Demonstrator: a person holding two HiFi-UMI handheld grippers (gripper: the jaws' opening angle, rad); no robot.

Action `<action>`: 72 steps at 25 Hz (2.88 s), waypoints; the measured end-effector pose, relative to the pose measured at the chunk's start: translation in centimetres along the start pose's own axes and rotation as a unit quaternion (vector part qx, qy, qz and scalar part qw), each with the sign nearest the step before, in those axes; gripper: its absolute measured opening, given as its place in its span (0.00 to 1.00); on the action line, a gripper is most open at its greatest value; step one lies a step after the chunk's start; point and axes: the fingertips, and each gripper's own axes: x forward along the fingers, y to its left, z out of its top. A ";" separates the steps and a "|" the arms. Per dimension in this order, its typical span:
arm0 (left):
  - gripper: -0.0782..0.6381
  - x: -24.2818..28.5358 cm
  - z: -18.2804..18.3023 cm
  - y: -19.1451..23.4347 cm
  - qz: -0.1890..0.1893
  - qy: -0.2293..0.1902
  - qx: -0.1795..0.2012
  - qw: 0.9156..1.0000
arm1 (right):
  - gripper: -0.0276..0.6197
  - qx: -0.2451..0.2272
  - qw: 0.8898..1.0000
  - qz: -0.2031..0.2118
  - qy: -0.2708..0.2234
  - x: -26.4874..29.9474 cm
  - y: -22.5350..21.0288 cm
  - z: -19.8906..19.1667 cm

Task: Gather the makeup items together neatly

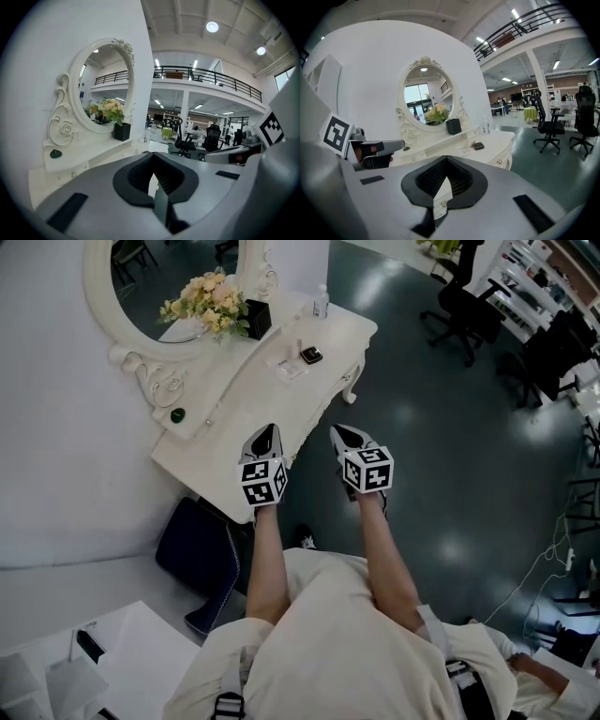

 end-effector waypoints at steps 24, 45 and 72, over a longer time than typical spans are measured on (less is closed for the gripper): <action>0.13 5.7 -1.2 8.9 0.001 0.027 -0.026 0.999 | 0.10 0.004 1.000 -0.008 0.028 11.2 -0.4 1.7; 0.13 17.8 -0.1 12.2 0.049 0.055 -0.046 0.996 | 0.10 -0.013 0.997 0.033 0.066 24.0 -8.0 5.5; 0.13 24.4 -4.2 16.7 0.141 0.098 -0.089 0.981 | 0.10 -0.125 0.965 0.117 0.200 38.8 -10.4 -1.4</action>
